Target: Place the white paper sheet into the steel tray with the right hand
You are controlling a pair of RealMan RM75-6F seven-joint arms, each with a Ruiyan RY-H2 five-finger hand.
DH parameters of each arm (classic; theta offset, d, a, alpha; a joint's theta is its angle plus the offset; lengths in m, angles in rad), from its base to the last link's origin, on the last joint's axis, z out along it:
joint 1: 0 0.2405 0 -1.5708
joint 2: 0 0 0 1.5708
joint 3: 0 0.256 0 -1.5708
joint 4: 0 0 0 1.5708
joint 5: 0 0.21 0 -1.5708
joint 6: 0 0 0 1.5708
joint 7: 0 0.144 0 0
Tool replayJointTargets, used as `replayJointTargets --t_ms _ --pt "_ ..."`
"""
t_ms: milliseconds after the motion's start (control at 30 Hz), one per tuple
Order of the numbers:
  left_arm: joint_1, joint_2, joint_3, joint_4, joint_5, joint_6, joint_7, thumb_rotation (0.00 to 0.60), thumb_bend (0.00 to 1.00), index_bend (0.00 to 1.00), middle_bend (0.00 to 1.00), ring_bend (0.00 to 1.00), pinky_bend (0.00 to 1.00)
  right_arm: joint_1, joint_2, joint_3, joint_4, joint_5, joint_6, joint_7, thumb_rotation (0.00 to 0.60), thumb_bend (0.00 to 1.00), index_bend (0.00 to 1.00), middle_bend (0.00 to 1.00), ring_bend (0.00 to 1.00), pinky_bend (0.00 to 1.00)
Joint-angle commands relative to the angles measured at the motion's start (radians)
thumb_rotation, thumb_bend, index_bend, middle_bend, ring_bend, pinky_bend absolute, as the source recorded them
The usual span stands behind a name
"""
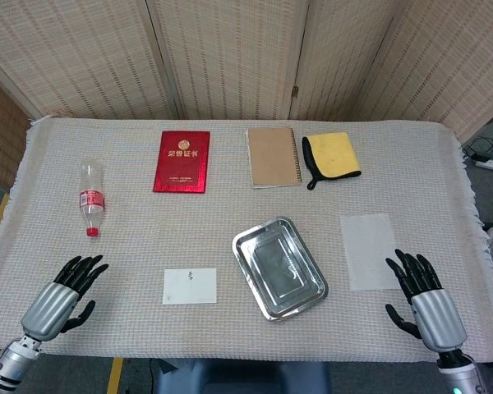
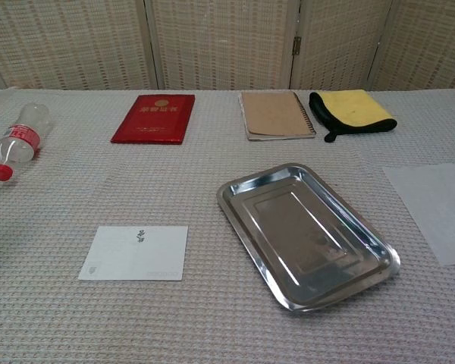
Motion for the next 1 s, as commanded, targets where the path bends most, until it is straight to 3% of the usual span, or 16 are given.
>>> replayJointTargets --t_ms 33,333,500,800,1000 --pt "0.002 0.001 -0.001 -0.002 -0.002 0.004 -0.002 0.600 0.58 0.00 0.00 0.00 0.00 0.004 -0.005 0.002 0.005 0.006 -0.010 -0.003 0.600 0.37 0.00 0.00 0.00 0.00" --pt "0.001 -0.003 -0.005 0.002 -0.005 0.007 -0.016 0.600 0.58 0.00 0.00 0.00 0.00 0.014 -0.012 0.001 0.015 0.010 -0.042 -0.056 0.600 0.37 0.00 0.00 0.00 0.00" --pt "0.004 -0.010 -0.005 0.007 0.001 0.016 -0.009 0.600 0.58 0.00 0.00 0.00 0.00 0.039 -0.015 -0.003 0.039 0.044 -0.126 -0.107 0.600 0.37 0.00 0.00 0.00 0.00" --pt "0.006 0.007 -0.001 -0.009 -0.011 0.009 -0.037 0.600 0.58 0.00 0.00 0.00 0.00 0.043 -0.077 -0.010 0.181 0.116 -0.211 -0.104 0.600 0.37 0.07 0.00 0.00 0.00" --pt "0.008 0.010 -0.006 -0.019 -0.033 -0.006 -0.029 0.600 0.58 0.00 0.00 0.00 0.00 0.031 -0.104 0.006 0.201 0.178 -0.226 -0.082 0.600 0.37 0.16 0.00 0.00 0.00"
